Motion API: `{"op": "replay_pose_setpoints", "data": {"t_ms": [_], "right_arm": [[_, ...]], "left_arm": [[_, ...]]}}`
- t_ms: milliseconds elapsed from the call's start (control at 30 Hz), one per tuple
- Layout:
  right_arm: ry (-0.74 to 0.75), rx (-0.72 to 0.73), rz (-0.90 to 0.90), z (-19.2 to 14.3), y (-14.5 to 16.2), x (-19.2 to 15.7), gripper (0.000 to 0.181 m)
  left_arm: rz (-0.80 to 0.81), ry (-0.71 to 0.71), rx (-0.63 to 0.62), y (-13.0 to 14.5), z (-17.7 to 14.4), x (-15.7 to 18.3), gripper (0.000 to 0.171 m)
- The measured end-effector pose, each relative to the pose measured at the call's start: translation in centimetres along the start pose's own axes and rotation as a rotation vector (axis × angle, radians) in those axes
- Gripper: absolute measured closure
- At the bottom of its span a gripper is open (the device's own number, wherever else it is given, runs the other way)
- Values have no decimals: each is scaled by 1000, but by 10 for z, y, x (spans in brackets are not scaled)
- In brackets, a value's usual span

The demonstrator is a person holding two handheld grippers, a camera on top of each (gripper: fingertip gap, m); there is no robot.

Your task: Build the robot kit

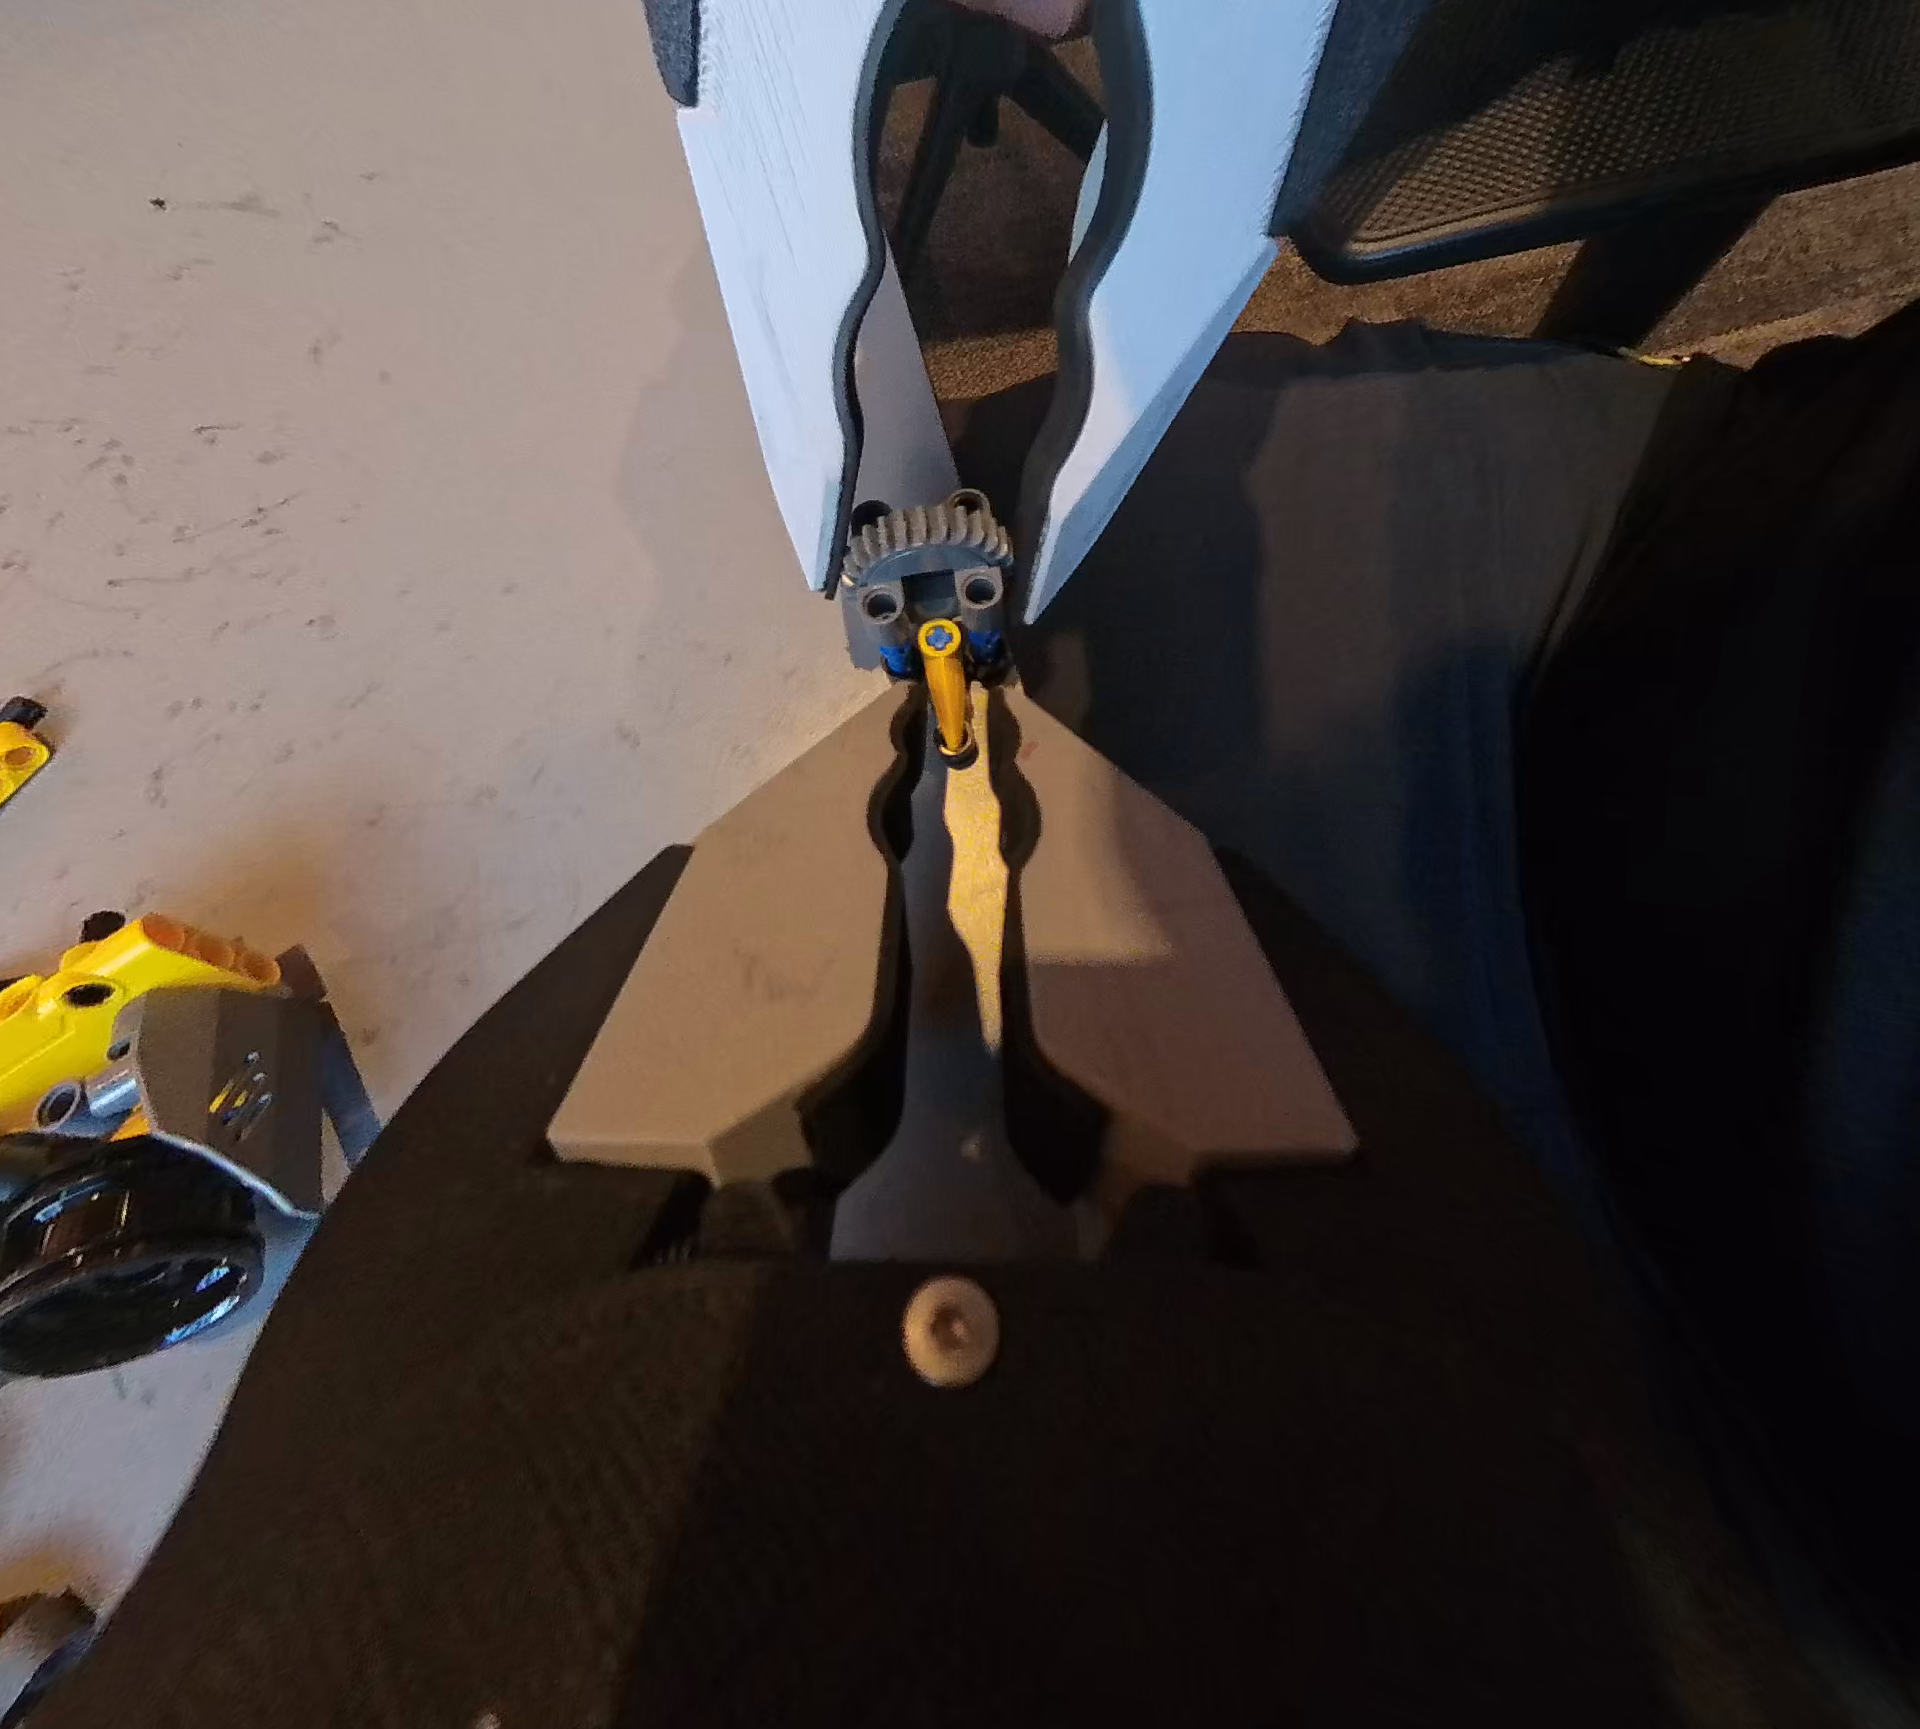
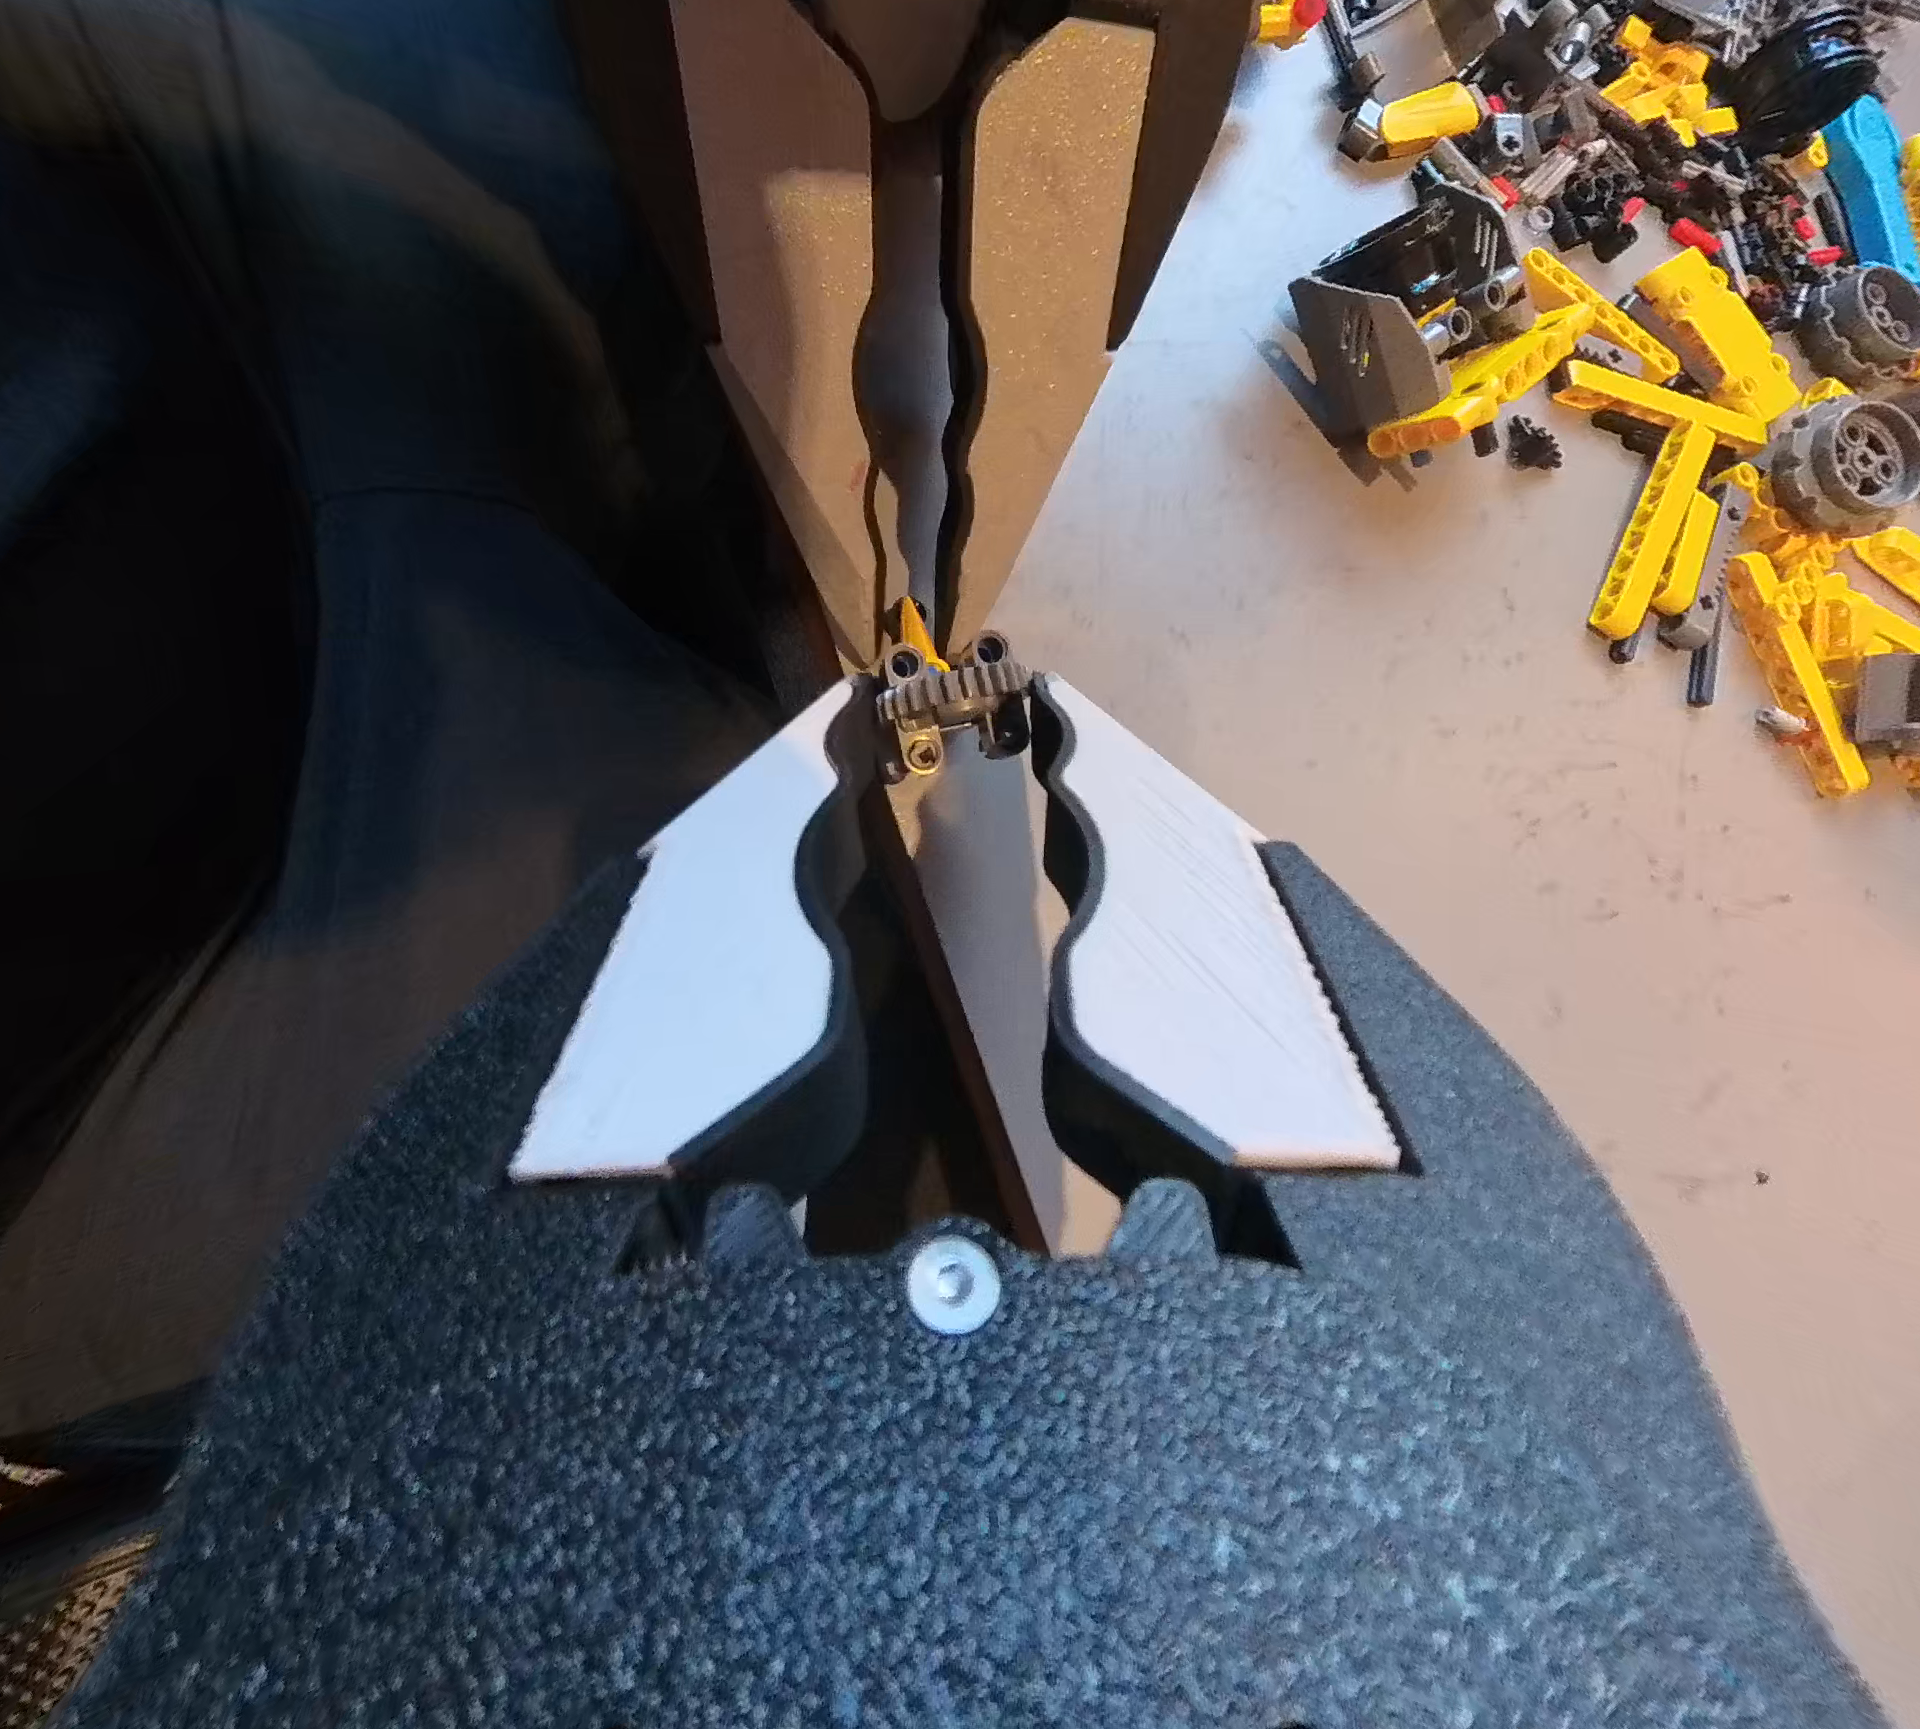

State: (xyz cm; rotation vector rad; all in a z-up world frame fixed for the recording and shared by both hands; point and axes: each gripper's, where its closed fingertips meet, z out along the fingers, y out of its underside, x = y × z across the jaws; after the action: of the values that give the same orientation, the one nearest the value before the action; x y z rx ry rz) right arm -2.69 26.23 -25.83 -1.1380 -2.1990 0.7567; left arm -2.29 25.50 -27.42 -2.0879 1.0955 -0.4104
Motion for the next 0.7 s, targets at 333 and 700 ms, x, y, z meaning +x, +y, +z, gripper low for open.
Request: {"op": "replay_pose_setpoints", "data": {"t_ms": [333,700], "right_arm": [[-4,-30,-29,2,-2,0,152],[-5,-47,-42,3,-2,0,152]], "left_arm": [[-77,-30,97,-12,-12,-8,153],[-78,-34,140,-22,-15,-5,152]]}}
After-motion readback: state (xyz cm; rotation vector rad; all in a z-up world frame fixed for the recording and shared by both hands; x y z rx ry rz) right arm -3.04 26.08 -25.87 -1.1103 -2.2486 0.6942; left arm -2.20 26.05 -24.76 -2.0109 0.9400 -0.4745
